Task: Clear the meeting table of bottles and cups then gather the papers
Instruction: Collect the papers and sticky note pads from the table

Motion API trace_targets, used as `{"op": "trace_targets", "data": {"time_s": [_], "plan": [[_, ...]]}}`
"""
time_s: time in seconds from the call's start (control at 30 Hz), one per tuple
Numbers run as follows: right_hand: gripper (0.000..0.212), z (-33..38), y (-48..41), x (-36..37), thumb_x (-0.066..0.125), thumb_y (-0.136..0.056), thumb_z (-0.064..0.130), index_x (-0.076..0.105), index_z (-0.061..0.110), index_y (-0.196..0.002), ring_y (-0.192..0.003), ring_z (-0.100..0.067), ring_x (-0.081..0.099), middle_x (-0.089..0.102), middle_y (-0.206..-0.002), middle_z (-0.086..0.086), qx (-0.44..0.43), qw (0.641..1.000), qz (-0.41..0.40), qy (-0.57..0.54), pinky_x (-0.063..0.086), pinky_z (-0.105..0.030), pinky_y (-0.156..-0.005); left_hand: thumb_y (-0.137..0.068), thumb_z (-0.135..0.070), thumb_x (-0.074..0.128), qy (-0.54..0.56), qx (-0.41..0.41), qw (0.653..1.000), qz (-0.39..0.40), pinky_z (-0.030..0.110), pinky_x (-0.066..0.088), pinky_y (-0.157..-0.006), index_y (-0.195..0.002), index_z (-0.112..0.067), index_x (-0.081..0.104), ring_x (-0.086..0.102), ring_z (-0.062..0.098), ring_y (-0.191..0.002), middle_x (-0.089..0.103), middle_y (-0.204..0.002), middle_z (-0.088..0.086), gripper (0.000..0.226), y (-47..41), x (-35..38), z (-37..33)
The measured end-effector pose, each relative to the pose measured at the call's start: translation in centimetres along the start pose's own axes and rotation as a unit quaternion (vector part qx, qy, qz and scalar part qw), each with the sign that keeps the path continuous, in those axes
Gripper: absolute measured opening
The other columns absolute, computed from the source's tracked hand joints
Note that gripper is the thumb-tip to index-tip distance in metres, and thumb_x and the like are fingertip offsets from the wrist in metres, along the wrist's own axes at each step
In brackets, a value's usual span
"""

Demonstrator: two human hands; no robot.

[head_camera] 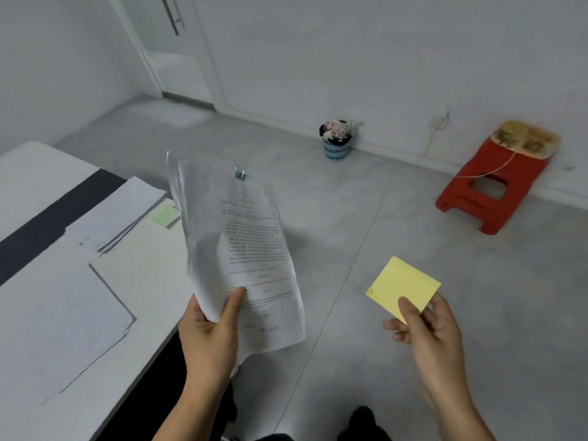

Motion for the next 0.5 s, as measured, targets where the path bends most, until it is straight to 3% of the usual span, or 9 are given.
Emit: {"op": "trace_targets", "data": {"time_s": [0.17,0.37,0.5], "plan": [[0.024,5.8,-12.7,6.5,0.058,-0.099,0.009,0.060,0.030,-0.111,-0.066,-0.019,0.073,0.074,-0.095,0.001,-0.025,0.994,0.097,0.053,0.052,-0.021,-0.055,-0.085,-0.021,0.075,0.019,-0.029,0.995,-0.089,0.021,0.050,-0.064,-0.091,-0.027,0.069,0.069,0.000,-0.078,0.075,-0.086,-0.011,0.010,-6.2,3.9,-1.4],[0.022,5.4,-25.6,15.4,0.059,-0.099,0.011,0.061,0.031,-0.109,-0.069,-0.023,0.073,0.074,-0.098,-0.002,-0.019,0.981,0.166,0.098,0.053,-0.030,-0.061,-0.084,-0.017,0.076,0.047,-0.058,0.982,-0.175,0.022,0.055,-0.068,-0.088,-0.026,0.069,0.069,-0.003,-0.077,0.074,-0.083,-0.018,0.012,-16.4,8.9,1.4],[0.025,6.4,-33.5,21.5,0.060,-0.098,0.010,0.061,0.032,-0.108,-0.067,-0.022,0.073,0.073,-0.096,-0.004,-0.006,0.975,0.195,0.111,0.054,-0.023,-0.055,-0.085,-0.020,0.076,0.069,-0.071,0.972,-0.211,0.033,0.056,-0.074,-0.097,-0.023,0.071,0.072,0.008,-0.084,0.077,-0.090,-0.009,0.014,-24.9,11.5,1.3]]}}
Point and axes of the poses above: each hand's wrist, its own y-axis away from the middle knuckle, its own x-axis out of the palm, z = x × y, the point moved 7 cm from there along -y, towards the middle knuckle
